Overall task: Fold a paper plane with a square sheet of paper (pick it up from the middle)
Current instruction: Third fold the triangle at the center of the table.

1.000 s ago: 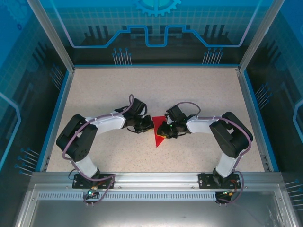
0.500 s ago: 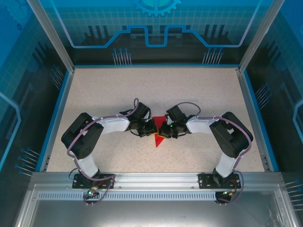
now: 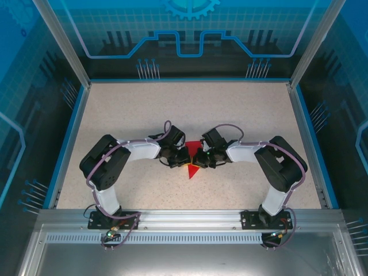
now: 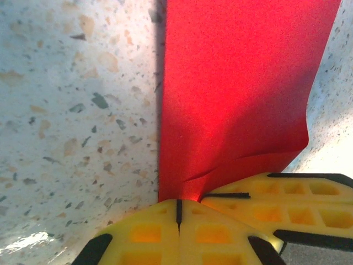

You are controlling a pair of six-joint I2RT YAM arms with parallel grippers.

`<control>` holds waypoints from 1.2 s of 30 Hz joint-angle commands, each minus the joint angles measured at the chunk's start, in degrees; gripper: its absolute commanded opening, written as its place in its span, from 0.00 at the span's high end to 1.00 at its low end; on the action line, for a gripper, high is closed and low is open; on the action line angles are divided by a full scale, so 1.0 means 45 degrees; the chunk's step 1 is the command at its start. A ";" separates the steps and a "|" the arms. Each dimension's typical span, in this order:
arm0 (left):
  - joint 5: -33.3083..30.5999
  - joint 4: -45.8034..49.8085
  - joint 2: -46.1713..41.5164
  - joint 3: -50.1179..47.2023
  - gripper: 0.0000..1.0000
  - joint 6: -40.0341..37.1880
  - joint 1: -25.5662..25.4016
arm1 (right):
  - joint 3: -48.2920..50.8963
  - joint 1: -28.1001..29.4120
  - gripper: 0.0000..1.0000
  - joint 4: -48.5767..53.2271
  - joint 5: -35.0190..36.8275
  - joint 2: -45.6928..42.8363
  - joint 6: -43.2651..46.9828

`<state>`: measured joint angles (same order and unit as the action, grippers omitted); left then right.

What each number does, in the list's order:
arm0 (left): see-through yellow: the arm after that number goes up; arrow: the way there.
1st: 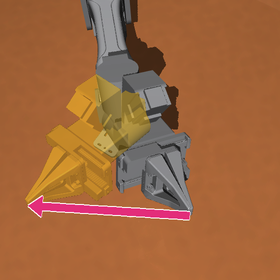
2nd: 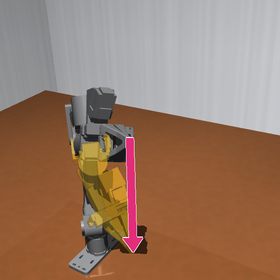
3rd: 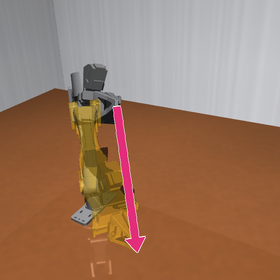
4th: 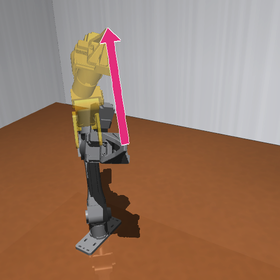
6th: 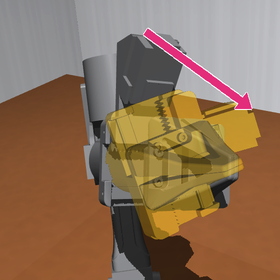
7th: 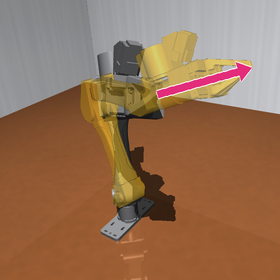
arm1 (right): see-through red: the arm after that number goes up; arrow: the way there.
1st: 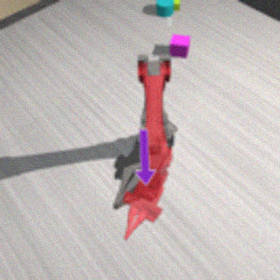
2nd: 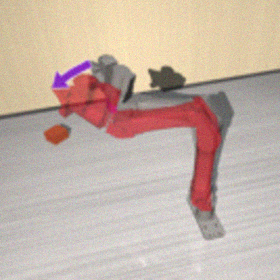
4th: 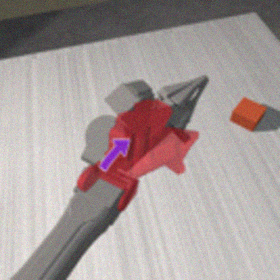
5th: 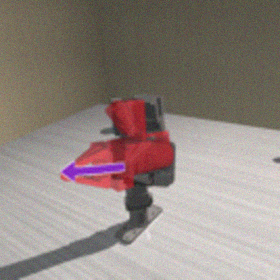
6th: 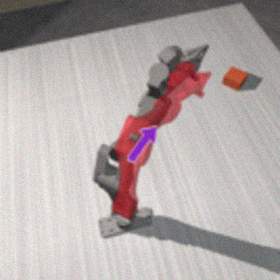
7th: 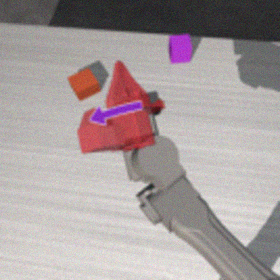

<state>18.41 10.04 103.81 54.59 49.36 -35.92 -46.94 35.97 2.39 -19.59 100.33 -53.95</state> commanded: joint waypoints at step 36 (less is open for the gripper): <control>-0.3680 0.4279 0.1184 0.1483 1.00 -0.0819 -0.1136 | 0.1131 -0.0669 1.00 -0.0043 0.0067 -0.0694 0.3362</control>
<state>6.57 21.06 105.95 62.08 46.57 -40.88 -41.71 34.15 2.04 -20.38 96.03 -39.77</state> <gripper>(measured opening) 0.046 0.044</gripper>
